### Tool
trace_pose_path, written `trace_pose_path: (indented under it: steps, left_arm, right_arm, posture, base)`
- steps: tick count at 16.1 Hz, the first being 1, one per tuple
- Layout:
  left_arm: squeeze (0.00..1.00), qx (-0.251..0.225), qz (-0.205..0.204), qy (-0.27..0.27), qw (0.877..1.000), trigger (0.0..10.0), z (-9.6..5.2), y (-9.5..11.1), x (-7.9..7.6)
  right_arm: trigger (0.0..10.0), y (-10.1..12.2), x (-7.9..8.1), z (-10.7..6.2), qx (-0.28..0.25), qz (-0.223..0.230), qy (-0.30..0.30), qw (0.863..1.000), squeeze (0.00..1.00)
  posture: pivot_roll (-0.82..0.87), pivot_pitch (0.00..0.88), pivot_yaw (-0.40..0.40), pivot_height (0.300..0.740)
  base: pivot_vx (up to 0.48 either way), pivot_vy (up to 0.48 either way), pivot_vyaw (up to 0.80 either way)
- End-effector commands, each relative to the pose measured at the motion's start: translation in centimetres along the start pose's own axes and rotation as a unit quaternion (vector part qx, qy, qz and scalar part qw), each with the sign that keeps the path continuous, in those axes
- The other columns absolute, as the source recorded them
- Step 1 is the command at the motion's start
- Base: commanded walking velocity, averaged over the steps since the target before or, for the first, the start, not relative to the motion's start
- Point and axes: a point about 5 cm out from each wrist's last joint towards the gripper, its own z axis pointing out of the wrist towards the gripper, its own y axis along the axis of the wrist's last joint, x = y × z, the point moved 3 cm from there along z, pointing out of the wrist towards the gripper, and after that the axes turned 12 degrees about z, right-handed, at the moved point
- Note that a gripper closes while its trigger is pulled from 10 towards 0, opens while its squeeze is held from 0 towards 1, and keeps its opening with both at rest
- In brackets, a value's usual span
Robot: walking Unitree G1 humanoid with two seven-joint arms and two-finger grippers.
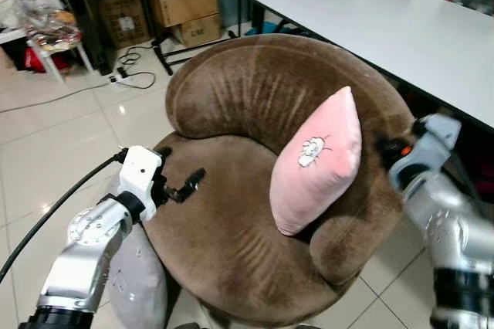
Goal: Move the pillow to the sofa from floor
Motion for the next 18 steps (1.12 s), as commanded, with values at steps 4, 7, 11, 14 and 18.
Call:
trace_pose_path:
  steps: [4, 7, 11, 14, 18]
  left_arm:
    - [0.00, 0.008, -0.014, 0.117, 0.993, 10.0, -2.0, 0.5, 0.4]
    - [0.00, 0.020, -0.014, 0.130, 0.991, 10.0, -2.3, 0.0, -0.4]
    - [0.00, 0.027, -0.014, 0.147, 0.989, 10.0, -2.3, 0.1, -0.6]
    - [0.00, 0.028, -0.013, 0.150, 0.988, 10.0, -2.4, 0.0, -0.7]
    - [0.00, 0.008, 0.007, 0.174, 0.985, 10.0, -2.3, 0.4, -0.6]
  right_arm:
    - [10.0, -3.3, 2.6, -2.6, -0.022, -0.041, 0.042, 0.998, 0.00]
    - [10.0, -4.5, 2.7, -2.6, -0.013, -0.051, 0.029, 0.998, 0.00]
    - [10.0, -5.2, 2.2, -2.6, 0.009, -0.069, 0.023, 0.997, 0.00]
    - [10.0, -5.3, 2.0, -2.5, 0.011, -0.095, 0.022, 0.995, 0.00]
    - [10.0, -5.5, 2.0, -2.6, 0.022, -0.106, 0.030, 0.994, 0.00]
  posture:
    - [-0.05, 0.000, 0.000, 0.740]
    - [-0.05, 0.000, -0.015, 0.740]
    - [-0.04, 0.000, -0.034, 0.740]
    - [-0.04, 0.000, -0.038, 0.740]
    - [-0.05, 0.000, -0.039, 0.740]
  base:
    - [0.000, 0.000, 0.00]
    - [0.000, 0.000, 0.00]
    - [-0.313, 0.000, 0.00]
    - [-0.281, 0.000, 0.00]
    - [0.000, 0.000, 0.00]
